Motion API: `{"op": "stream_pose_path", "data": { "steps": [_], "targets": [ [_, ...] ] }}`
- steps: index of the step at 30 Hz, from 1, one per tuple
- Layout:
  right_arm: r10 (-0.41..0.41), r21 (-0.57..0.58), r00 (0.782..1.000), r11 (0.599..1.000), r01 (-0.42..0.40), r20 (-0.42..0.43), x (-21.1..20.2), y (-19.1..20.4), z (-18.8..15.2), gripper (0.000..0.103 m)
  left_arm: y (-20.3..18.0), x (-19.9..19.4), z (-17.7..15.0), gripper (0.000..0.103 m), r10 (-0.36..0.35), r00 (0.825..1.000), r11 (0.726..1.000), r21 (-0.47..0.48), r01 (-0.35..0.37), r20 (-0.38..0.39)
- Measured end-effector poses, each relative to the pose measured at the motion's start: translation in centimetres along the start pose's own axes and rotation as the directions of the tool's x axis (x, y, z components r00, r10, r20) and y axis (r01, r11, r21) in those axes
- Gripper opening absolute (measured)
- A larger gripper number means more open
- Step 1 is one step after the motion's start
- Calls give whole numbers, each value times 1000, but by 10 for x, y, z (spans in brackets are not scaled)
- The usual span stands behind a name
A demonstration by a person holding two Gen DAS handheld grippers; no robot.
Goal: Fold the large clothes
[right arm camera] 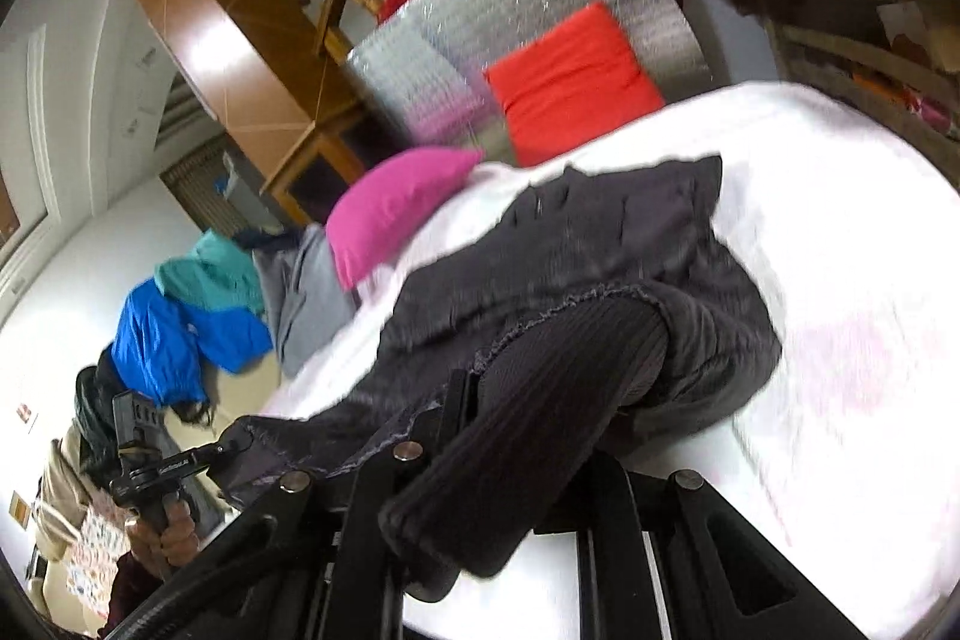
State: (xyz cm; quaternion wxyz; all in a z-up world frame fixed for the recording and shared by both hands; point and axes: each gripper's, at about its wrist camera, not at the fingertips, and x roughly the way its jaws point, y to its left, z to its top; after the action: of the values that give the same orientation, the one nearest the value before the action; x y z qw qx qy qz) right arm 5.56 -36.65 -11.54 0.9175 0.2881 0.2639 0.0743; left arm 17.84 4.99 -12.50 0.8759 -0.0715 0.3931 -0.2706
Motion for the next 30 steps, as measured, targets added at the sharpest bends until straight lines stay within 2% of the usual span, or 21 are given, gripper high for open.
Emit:
{"op": "stream_pose_path", "data": {
  "steps": [5,8,15,18,23,26,30],
  "targets": [
    [-14,-2,998,1000,14,56,18,0,38,14,-5,18,53,10,-4,999,1000,8,4,52],
    [-24,21,996,1000,22,85,38,-7,68,14,-4,43,88,10,4,998,1000,7,-4,58],
    [-84,62,991,995,78,106,115,-33,142,14,10,113,165,10,54,998,999,2,-54,26],
    [-119,77,987,991,111,104,154,-50,171,13,25,158,196,10,71,997,997,-24,-72,-19],
    [-196,79,976,979,189,95,218,-78,217,11,51,223,232,10,77,993,992,-95,-85,-87],
    [-207,94,975,975,200,76,250,-97,240,11,63,252,247,10,63,993,989,-127,-76,-100],
    [-209,96,978,974,206,15,281,-121,250,12,66,282,248,11,70,989,990,-112,-86,-133]
  ]
}}
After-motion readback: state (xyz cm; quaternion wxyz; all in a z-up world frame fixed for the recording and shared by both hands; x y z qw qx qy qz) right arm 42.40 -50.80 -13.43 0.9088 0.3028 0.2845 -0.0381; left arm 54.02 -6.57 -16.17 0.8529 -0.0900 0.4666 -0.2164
